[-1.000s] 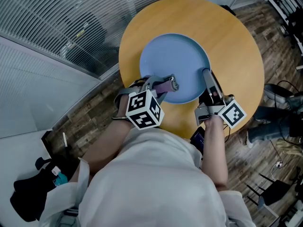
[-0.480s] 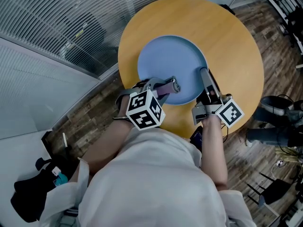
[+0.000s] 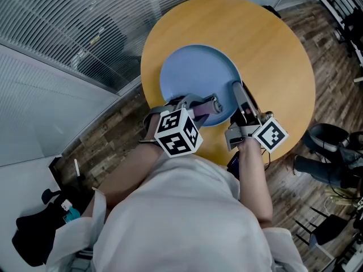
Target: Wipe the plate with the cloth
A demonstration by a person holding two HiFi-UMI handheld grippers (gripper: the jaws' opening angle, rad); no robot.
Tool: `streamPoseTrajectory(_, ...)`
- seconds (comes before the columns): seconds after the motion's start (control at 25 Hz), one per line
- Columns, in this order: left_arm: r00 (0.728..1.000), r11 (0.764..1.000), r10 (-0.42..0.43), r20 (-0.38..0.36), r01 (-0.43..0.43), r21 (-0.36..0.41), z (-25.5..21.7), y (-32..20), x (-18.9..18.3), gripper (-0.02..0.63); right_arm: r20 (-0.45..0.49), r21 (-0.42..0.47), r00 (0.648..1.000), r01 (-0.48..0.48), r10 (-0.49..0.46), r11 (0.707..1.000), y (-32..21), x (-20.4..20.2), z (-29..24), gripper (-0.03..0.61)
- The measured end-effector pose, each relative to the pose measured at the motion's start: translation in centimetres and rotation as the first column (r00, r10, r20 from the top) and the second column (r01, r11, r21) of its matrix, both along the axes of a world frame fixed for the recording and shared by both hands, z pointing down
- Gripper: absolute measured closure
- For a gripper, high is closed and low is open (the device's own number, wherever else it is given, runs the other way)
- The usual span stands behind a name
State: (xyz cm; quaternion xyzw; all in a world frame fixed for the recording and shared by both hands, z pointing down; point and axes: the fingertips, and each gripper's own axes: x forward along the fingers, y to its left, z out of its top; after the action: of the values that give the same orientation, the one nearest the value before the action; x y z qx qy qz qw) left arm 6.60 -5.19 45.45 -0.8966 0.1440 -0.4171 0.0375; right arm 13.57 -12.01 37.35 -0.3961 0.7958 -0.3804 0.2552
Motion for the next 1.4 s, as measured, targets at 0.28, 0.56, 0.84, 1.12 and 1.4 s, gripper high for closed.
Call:
streamPoseTrajectory(0.28, 0.996, 0.996, 0.078, -0.035, -0.076, 0.044, -0.4, 1.8, 0.4, 0.531, 0.000, -0.003, 1.000, 0.010, -0.010, 1.000, 0.9, -1.5, 0.6, 0.456)
streamPoseTrajectory(0.56, 0.967, 0.966, 0.247, -0.055, -0.241, 0.097, -0.6, 2.8, 1.4, 0.531, 0.004, 0.011, 1.000, 0.016, -0.016, 1.000, 0.2, -0.8, -0.1, 0.457)
streamPoseTrajectory(0.84, 0.945, 0.941, 0.327, 0.007, -0.326, 0.090, 0.0, 4.1, 0.4, 0.531, -0.001, 0.016, 1.000, 0.016, -0.015, 1.000, 0.2, -0.8, -0.3, 0.459)
streamPoseTrajectory(1.12, 0.926, 0.928, 0.367, 0.093, -0.371, 0.037, 1.3, 4.3, -1.5, 0.531, 0.017, -0.002, 1.000, 0.008, -0.008, 1.000, 0.0, -0.1, 0.0, 0.459)
streamPoseTrajectory(1.4, 0.919, 0.932, 0.357, 0.164, -0.363, 0.005, 2.9, 4.4, -4.0, 0.531, 0.024, -0.024, 1.000, 0.010, -0.010, 1.000, 0.2, -0.3, 1.1, 0.459)
